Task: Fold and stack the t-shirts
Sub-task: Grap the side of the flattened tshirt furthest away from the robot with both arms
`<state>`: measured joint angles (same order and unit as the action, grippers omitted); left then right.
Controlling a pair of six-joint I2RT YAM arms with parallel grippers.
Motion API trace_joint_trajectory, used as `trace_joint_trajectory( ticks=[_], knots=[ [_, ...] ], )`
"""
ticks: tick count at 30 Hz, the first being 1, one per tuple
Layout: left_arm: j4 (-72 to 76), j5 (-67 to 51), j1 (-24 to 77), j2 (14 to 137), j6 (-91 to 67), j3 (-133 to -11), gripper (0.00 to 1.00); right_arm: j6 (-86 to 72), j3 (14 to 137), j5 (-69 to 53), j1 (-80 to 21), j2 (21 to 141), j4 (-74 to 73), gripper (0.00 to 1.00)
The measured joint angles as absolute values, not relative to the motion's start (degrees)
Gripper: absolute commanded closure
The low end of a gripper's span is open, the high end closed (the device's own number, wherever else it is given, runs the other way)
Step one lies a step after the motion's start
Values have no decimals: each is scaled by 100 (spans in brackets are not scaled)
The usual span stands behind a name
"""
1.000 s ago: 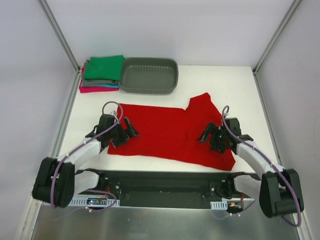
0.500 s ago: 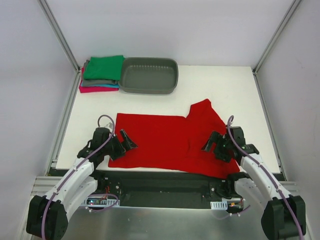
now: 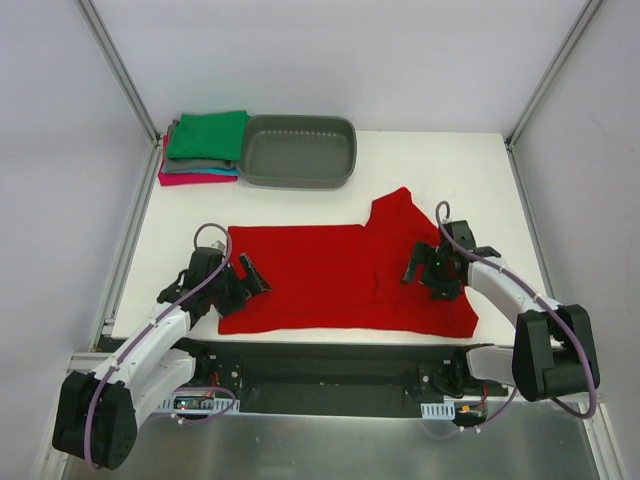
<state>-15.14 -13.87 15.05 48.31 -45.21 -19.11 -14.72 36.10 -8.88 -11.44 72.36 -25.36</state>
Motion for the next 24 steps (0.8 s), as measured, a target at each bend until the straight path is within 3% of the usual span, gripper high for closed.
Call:
trace_joint_trajectory(
  ticks=[7, 13, 18, 24],
  knots=[
    [-2001, -980, 1503, 4792, -4327, -2285, 1, -1002, 3907, -519, -1109, 6910, -2818, 4],
    [-2139, -16, 1500, 5028, -4123, -3374, 1, -543, 5006, -329, -1063, 6914, -2624, 4],
    [-2082, 698, 1297, 6512, -3806, -4729, 1, -421, 6672, -368, -930, 8606, -2473, 4],
    [-2012, 856, 926, 8261, -3610, -5708, 11, -421, 9013, -565, -860, 11030, -2716, 4]
  ],
)
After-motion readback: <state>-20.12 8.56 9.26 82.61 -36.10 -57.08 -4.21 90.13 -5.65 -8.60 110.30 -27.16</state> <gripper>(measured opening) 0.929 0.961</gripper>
